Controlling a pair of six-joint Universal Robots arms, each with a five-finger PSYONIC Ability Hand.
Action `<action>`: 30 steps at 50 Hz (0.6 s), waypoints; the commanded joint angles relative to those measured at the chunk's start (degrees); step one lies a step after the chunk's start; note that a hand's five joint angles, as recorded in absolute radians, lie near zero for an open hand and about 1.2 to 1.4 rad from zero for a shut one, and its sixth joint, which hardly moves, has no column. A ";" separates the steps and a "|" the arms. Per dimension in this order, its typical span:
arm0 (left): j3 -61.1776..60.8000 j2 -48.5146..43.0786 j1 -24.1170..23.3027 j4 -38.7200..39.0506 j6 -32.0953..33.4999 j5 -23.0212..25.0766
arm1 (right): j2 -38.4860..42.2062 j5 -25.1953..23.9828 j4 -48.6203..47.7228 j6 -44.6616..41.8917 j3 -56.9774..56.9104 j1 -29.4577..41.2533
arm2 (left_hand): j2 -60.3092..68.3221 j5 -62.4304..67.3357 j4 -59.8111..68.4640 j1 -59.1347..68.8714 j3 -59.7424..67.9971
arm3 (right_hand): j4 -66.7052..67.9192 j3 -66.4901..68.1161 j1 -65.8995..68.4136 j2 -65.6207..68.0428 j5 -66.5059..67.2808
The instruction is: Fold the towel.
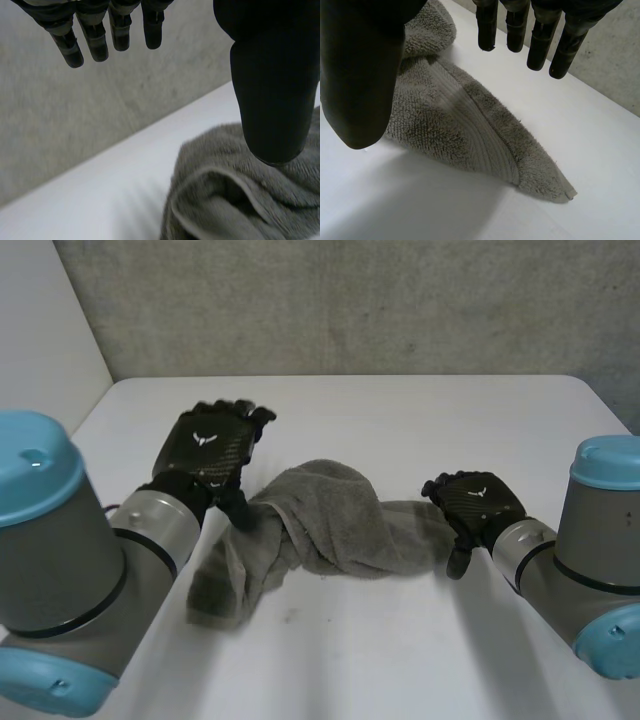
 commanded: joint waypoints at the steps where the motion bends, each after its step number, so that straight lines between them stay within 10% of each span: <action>1: 2.62 -7.27 -0.12 -3.12 -8.76 -3.91 | 0.48 0.70 -0.09 0.00 0.19 0.17 | 1.87 0.07 1.83 1.52 1.84 | -4.29 -3.75 -2.72 -4.26 -2.97; 13: 6.58 -16.86 0.05 -8.32 -13.08 -4.35 | 0.48 0.88 -0.70 0.44 0.81 0.17 | 7.43 5.63 7.39 7.08 7.39 | -4.29 -3.75 -2.72 -4.26 -2.97; 30: 5.35 -17.48 0.31 -5.86 -12.20 -10.77 | 2.06 0.35 -4.75 0.00 3.01 1.92 | 50.15 48.35 50.11 49.80 50.11 | -4.29 -3.75 -2.72 -4.26 -2.97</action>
